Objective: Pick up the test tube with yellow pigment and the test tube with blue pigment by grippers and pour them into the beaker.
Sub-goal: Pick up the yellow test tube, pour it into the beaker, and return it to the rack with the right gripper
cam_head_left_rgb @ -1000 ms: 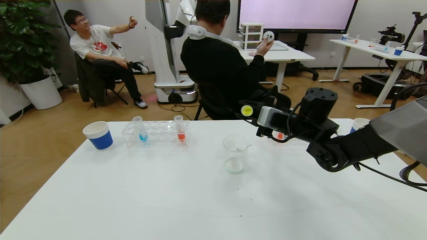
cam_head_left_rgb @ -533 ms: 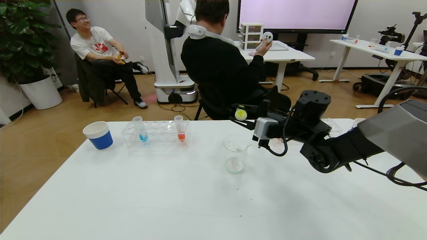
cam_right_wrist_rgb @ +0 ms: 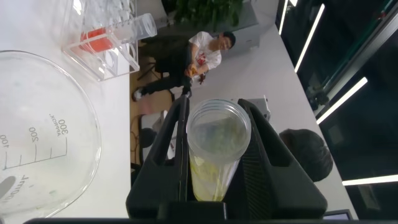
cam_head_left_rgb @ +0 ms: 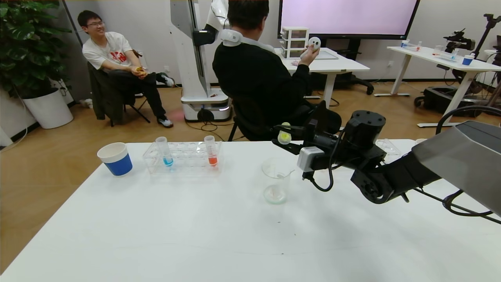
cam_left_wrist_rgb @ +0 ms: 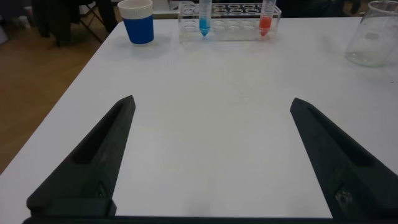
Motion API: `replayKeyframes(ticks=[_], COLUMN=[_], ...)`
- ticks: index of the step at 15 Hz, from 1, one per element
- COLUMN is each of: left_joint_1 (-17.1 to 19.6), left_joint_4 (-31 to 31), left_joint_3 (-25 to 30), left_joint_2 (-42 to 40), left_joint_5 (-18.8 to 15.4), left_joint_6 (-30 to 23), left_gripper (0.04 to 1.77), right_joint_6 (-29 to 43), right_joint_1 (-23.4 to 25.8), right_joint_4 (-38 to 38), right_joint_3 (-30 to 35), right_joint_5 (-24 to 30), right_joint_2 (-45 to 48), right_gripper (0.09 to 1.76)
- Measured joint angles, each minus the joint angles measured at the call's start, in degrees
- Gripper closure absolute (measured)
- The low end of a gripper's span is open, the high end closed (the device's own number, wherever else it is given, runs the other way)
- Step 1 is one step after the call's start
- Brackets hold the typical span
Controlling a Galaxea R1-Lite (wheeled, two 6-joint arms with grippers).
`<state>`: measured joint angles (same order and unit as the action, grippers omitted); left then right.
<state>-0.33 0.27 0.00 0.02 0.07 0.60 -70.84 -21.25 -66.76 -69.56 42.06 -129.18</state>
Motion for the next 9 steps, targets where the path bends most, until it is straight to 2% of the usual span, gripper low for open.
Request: replayKeyframes(ticks=[9], left_joint_1=[0.0], left_joint_4=[0.0], left_joint_3=[0.0], left_joint_2=[0.0], left_joint_5=[0.0], left_joint_6=[0.0], left_gripper=[0.07], right_joint_6=[-6.1], right_joint_1=[1.4], right_joint_4=[-3.2], right_joint_3=[-1.4], right_joint_5=[-0.2], right_joint_2=[-2.4], right_gripper=[1.33])
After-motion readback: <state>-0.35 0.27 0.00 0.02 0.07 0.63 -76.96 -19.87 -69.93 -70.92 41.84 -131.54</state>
